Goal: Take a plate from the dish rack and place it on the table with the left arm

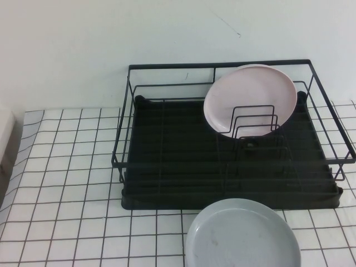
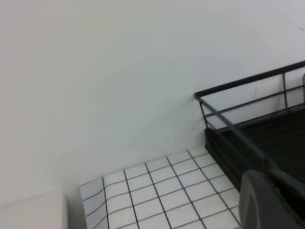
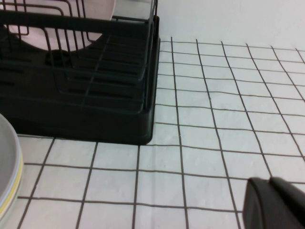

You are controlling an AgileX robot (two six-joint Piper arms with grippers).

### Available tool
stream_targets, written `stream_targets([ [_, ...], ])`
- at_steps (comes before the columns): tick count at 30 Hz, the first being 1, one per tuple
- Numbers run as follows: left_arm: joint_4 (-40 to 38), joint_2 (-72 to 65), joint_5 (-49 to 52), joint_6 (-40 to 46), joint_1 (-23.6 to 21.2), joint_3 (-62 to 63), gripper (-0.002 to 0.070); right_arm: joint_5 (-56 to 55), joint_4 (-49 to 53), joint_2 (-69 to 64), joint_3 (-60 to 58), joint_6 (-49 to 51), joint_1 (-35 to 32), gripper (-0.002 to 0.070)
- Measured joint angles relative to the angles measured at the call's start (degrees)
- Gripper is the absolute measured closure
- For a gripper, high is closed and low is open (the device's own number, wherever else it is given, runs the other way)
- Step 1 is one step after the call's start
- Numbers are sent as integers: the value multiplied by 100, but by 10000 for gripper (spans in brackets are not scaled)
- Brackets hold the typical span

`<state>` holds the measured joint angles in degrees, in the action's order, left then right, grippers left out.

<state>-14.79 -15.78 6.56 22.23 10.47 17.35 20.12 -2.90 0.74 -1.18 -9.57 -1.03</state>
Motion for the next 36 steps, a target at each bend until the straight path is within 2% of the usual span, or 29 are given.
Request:
stream_targets([
  [8,-155,1483,-323,-100,-631,-1691,677,0,0,0,0,0,0,680],
  [12,-604,1623,-241,-104,-881,-1863,677,0,0,0,0,0,0,680],
  [25,-605,1637,350,-120,-914,-1863,677,0,0,0,0,0,0,680],
  [27,-596,1637,372,-315,-914,-1863,677,0,0,0,0,0,0,680],
  [32,389,1647,420,-1622,-914,-1863,677,0,0,0,0,0,0,680],
  [36,749,1647,572,-2112,-914,-1863,677,0,0,0,0,0,0,680],
])
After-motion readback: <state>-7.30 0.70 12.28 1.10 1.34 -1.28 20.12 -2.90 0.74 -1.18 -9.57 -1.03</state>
